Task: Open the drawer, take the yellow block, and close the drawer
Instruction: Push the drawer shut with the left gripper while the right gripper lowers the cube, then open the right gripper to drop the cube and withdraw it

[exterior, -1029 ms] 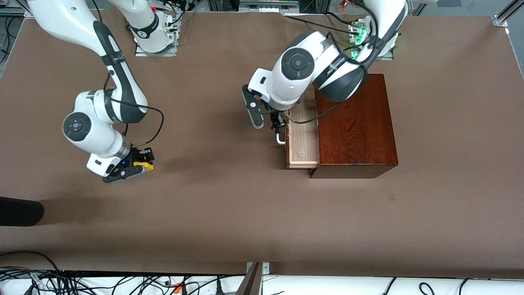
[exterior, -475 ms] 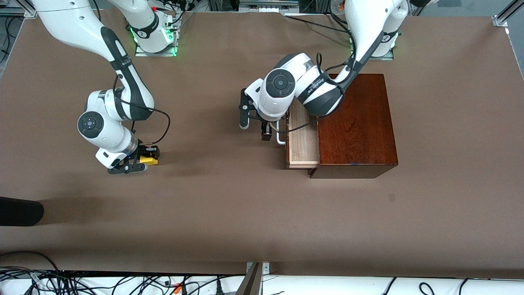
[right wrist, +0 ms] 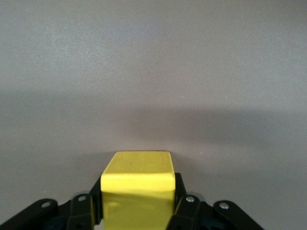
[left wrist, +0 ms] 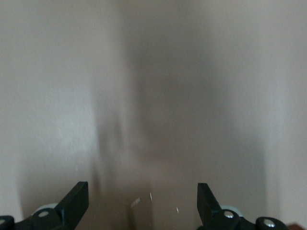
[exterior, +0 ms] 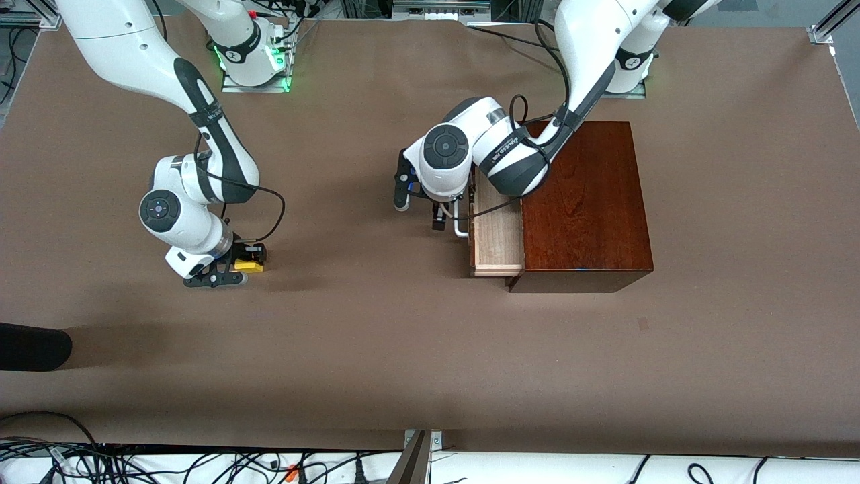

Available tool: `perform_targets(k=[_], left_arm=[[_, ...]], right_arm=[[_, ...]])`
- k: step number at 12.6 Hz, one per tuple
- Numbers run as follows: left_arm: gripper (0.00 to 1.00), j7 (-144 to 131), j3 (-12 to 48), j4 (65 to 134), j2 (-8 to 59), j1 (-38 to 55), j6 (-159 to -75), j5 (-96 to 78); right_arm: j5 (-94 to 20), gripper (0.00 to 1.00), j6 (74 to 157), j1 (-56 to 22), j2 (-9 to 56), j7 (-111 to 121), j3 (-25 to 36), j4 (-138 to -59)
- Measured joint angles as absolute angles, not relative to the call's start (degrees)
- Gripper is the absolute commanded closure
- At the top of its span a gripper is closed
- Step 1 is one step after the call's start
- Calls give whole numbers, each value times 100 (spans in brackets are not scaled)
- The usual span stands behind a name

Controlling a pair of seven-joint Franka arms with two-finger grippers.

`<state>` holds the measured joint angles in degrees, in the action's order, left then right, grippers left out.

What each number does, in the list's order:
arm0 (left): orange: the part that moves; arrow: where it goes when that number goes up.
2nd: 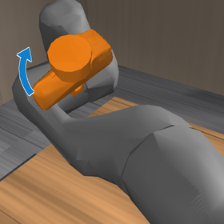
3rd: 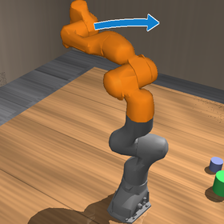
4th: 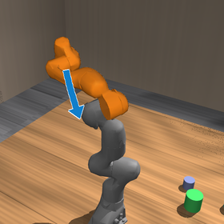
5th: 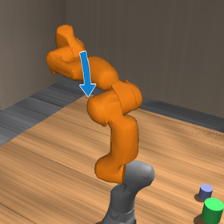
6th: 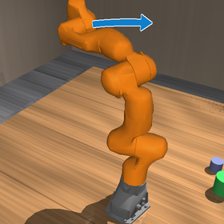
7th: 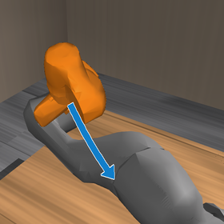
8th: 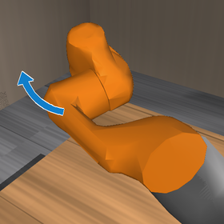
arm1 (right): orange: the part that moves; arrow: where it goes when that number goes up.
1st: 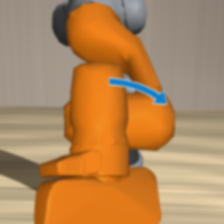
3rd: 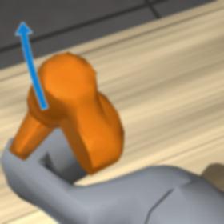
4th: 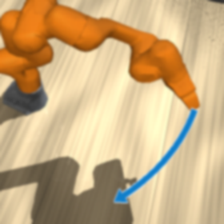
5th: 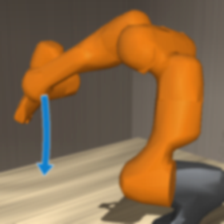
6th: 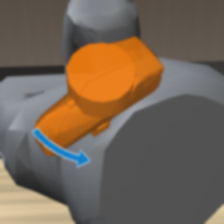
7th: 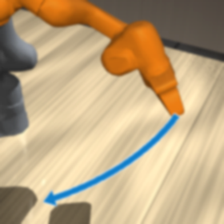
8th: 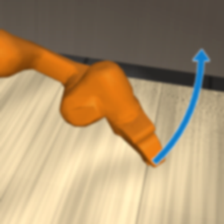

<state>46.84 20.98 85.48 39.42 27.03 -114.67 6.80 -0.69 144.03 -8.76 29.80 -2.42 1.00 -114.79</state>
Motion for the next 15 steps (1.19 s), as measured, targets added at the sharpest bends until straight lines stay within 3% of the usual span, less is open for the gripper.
perform_targets(k=[1,4,8,15], left_arm=[[0,4685,2095,8538,3942,2694,-11391,700],[0,4683,2079,8493,3941,2684,-11213,702],[0,4683,1992,8450,3925,2553,-10749,897],[0,4685,1989,8441,3855,2142,-10419,907]], right_arm=[[-69,0,14403,-876,2979,-242,100,-11477],[-57,0,14416,-876,2895,-190,97,-11402],[46,0,14292,-854,2223,483,114,-11276],[46,0,12154,-836,315,250,77,-11206]])
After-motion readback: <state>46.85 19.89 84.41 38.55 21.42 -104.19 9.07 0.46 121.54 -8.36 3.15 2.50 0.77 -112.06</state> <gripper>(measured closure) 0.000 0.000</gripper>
